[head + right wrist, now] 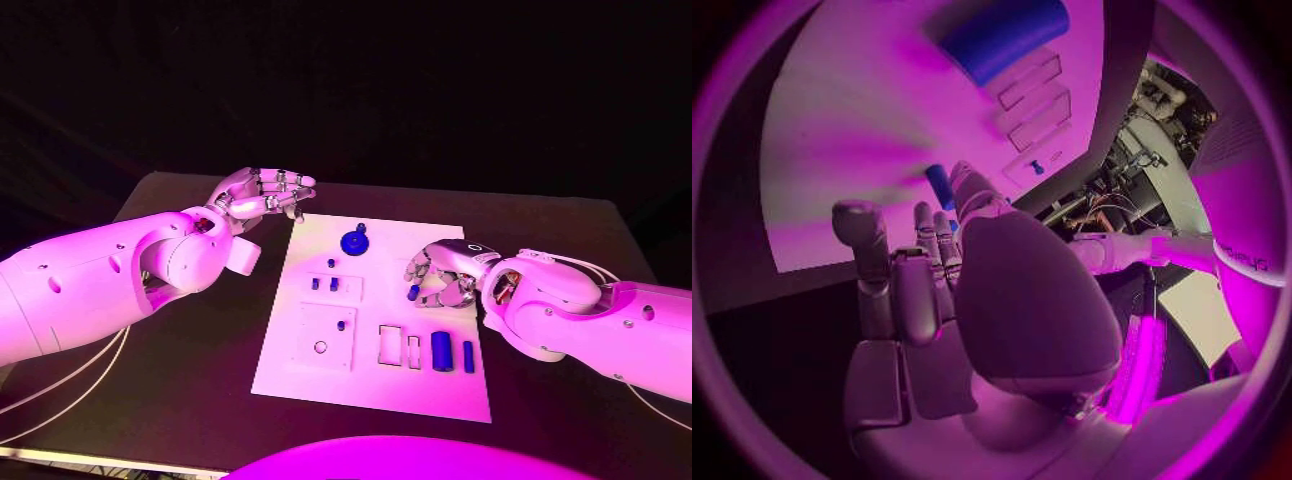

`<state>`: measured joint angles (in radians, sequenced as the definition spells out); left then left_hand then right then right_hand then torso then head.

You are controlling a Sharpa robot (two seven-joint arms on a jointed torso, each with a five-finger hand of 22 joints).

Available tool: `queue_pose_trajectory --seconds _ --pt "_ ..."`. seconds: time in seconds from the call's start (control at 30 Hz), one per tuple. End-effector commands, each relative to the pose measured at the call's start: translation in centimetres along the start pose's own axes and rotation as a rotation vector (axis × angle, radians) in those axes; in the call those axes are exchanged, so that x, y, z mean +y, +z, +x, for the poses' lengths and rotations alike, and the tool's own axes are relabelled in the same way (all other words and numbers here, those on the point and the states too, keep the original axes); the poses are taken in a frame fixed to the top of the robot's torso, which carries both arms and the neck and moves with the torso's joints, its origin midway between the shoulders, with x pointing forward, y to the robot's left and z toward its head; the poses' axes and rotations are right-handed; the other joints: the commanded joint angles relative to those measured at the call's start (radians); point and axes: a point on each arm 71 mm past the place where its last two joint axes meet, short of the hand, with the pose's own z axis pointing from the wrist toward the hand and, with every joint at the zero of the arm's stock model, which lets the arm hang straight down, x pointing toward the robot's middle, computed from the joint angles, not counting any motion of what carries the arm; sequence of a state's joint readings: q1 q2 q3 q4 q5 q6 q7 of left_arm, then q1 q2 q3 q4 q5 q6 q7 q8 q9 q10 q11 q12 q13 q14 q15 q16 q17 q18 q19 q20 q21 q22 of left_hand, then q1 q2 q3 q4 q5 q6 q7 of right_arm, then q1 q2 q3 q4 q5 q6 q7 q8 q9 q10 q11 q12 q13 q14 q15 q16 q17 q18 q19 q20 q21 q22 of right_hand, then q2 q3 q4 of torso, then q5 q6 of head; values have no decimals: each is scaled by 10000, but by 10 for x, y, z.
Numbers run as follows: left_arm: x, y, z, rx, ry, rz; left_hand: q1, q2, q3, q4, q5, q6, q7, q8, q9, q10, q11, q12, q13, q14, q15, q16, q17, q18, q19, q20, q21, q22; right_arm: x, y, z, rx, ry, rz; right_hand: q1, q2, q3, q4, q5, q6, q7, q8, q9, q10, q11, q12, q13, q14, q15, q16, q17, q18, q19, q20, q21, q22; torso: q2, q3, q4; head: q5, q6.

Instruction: Assemble the parts on the task board

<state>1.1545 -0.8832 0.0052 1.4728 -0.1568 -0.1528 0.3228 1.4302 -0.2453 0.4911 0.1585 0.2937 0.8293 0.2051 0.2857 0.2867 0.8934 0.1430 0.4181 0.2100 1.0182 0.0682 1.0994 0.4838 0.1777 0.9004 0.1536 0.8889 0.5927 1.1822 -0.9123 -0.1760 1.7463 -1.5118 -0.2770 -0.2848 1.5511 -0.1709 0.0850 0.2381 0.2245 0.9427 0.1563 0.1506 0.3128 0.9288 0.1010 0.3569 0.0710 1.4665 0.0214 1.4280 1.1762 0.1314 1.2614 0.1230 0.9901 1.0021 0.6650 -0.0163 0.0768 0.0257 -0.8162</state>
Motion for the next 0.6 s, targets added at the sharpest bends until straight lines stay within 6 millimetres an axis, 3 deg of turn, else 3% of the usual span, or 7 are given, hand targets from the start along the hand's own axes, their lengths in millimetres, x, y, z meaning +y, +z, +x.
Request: queue_pose_trajectory --seconds 0.03,0.1,0.17,0.37,0.43,0.5,0.6 --pt "-2 0 2 163 81 148 99 15 -41 7 38 -72 1 54 -16 -52 0 62 -16 -76 -10 -49 -4 57 -23 72 -57 -11 2 2 1 -11 -135 -146 139 17 160 120 18 124 -13 68 7 212 -16 86 -22 263 -38 71 88 -3 122 -31 124 133 6 0 7 4 -13" --pt "-1 0 2 165 85 142 99 15 -41 7 38 -72 1 54 -16 -52 0 62 -16 -76 -10 -49 -4 57 -23 72 -57 -11 2 3 2 4 -134 -134 269 99 549 307 32 275 -46 78 -9 523 -45 91 -49 331 -84 176 317 -59 278 -64 371 391 1 -2 2 -5 -36" --pt "-1 0 2 166 88 131 99 15 -41 7 38 -72 1 54 -16 -52 0 62 -16 -76 -10 -49 -4 57 -23 72 -57 -11 1 4 3 45 -142 -92 274 19 917 492 33 407 -49 78 -26 795 -76 15 -61 357 -96 229 412 -78 338 -89 477 523 -1 -2 0 10 -57" --pt "-1 0 2 168 97 113 99 15 -41 7 38 -72 1 54 -16 -52 0 62 -16 -76 -10 -49 -4 57 -23 72 -57 -11 1 5 6 127 -160 -76 302 -57 2045 479 43 857 -129 179 2 1592 -204 -216 -51 379 -216 291 514 -107 406 -185 649 765 -4 2 -11 13 -68" --pt "-1 0 2 181 115 109 99 15 -41 7 38 -72 1 54 -16 -52 0 62 -16 -76 -10 -49 -4 57 -23 72 -57 -11 2 5 7 102 -149 -77 308 -64 2165 478 45 893 -135 189 7 1649 -220 -242 -49 380 -220 293 518 -113 418 -195 675 797 -3 6 -11 26 -76" --pt "-1 0 2 190 129 108 110 31 -42 4 38 -70 2 67 -15 -55 0 77 -15 -80 -10 -45 -3 58 -22 72 -56 -10 2 5 7 77 -135 -85 46 -126 2874 479 29 997 -155 206 35 1919 -253 -426 -31 403 -245 339 612 -138 464 -225 785 951 -1 5 -10 33 -82" --pt "-1 0 2 194 141 107 110 31 -42 4 38 -70 2 67 -15 -55 0 77 -15 -80 -10 -45 -3 58 -22 72 -56 -10 3 6 8 17 -119 -91 -61 -211 3238 420 16 1109 -174 271 87 2054 -285 -504 -12 408 -261 353 632 -143 479 -242 822 1018 0 5 -8 39 -95"
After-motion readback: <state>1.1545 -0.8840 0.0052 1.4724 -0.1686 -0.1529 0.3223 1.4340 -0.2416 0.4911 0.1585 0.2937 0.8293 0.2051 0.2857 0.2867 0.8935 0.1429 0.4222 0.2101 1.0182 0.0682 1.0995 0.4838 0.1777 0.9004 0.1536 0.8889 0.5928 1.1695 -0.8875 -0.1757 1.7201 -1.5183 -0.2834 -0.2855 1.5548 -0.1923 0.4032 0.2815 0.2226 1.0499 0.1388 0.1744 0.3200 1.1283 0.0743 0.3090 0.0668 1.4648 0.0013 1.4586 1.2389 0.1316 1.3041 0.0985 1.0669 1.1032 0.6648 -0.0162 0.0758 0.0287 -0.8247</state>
